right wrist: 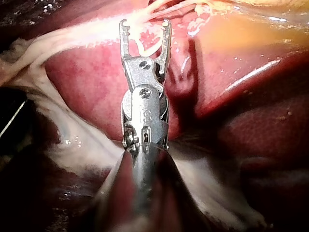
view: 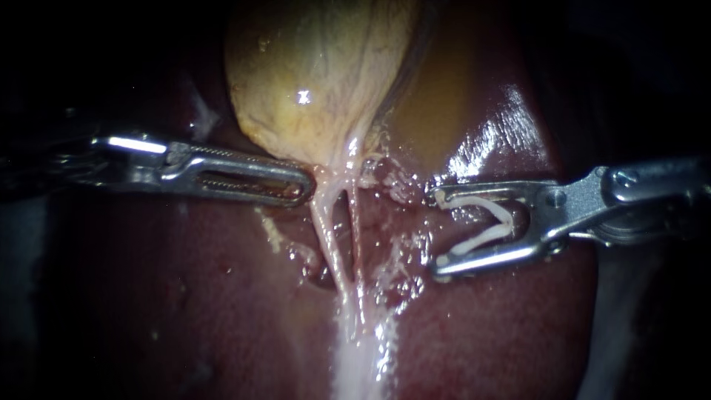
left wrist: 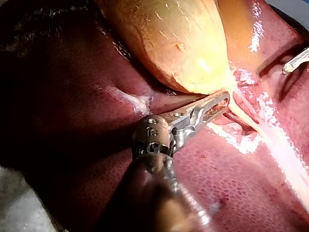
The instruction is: Clipping first clip left tube
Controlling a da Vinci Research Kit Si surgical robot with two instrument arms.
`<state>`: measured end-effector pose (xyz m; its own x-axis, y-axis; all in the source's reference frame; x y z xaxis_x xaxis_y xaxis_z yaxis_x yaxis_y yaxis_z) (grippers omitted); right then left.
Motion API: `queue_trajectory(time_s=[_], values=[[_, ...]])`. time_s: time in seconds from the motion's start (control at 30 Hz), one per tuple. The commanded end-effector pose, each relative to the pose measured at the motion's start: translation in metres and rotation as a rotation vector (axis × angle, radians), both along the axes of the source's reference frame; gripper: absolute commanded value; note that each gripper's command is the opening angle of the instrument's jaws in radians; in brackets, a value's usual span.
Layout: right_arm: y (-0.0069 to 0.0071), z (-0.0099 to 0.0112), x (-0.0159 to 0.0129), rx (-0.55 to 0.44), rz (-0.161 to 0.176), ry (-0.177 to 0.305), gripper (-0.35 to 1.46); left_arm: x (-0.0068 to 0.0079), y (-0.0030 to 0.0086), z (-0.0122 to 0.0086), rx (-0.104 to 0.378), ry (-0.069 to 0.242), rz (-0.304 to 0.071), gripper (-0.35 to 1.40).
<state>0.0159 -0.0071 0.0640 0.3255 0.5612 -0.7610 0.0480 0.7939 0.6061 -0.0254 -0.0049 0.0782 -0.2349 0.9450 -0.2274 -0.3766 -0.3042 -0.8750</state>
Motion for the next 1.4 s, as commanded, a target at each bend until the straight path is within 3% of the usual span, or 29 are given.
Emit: queue_trajectory(time_s=[0.03, 0.27, 0.67, 0.83, 1.03, 1.4], values=[[0.0000, 0.0000, 0.0000, 0.000, 0.000, 0.000, 0.50, 0.0000, 0.0000, 0.0000, 0.000, 0.000, 0.000, -0.35], [-0.0001, 0.0002, 0.0000, -0.001, 0.002, 0.002, 0.50, 0.0001, -0.0004, -0.0014, 0.003, 0.000, -0.001, -0.35], [-0.0002, 0.0003, 0.0001, -0.002, 0.002, 0.002, 0.50, 0.0016, 0.0001, -0.0071, 0.004, -0.009, -0.021, -0.35], [-0.0007, 0.0006, 0.0006, -0.004, -0.001, 0.004, 0.50, 0.0014, -0.0003, -0.0082, -0.006, -0.010, -0.022, -0.35], [-0.0019, 0.0015, 0.0027, -0.006, -0.015, 0.014, 0.50, 0.0012, -0.0004, -0.0083, -0.006, -0.009, -0.024, -0.35], [-0.0053, 0.0044, 0.0090, 0.017, -0.059, 0.025, 0.50, 0.0010, -0.0004, -0.0083, -0.006, -0.008, -0.025, -0.35]])
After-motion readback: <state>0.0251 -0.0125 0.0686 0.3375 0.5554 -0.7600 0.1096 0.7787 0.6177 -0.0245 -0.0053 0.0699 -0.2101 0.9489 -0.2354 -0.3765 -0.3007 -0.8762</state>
